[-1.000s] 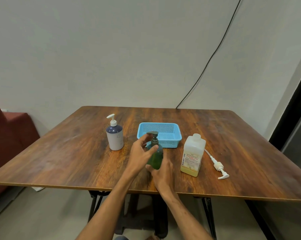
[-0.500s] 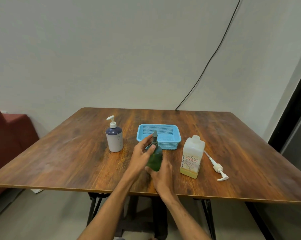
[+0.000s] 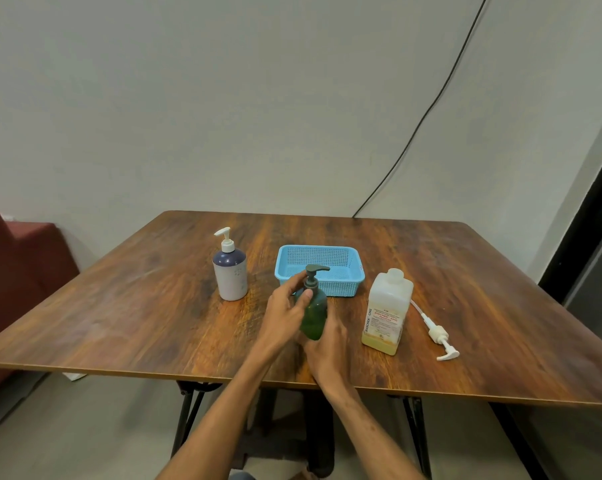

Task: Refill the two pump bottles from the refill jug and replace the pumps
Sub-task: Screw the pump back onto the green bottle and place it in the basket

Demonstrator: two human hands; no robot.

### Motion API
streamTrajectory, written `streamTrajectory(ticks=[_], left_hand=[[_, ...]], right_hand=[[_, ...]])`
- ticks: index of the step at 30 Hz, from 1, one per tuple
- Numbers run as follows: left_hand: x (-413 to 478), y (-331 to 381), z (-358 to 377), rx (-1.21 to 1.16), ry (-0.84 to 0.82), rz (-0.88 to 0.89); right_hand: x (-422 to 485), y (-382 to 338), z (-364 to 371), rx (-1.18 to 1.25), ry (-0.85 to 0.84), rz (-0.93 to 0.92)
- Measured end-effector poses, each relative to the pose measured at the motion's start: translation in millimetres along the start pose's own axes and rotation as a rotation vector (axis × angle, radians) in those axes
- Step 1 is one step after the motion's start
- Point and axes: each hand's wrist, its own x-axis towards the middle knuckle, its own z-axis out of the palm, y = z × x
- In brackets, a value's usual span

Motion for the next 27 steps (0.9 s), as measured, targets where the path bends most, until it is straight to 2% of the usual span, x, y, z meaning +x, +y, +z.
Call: streamTrajectory(ticks=[4, 6, 11, 15, 22, 24, 27], left_hand=[[1, 3, 11, 0.008, 0.212, 0.029], [3, 3, 15, 0.003, 0.257, 0.032], [1, 2, 11, 0.079, 0.163, 0.066], [-5, 5, 7, -0.011, 0.027, 0.008], [0, 2, 20, 0.039, 0.26, 0.085], [0, 0, 20, 0.061, 0.252, 0.09], [2, -5, 13, 0.034, 0.141, 0.052]], right_hand=[[0, 1, 0, -0.015, -0.009, 0.0], [0, 2, 1, -0.027, 0.0, -0.007], [2, 4, 2, -0.018, 0.005, -0.01], [3, 8, 3, -0.031, 0.015, -0.025], [1, 8, 5, -0.049, 0.013, -0.031], [3, 8, 5, -0.047, 0.02, -0.031], [4, 9, 5, -0.041, 0.019, -0.024]])
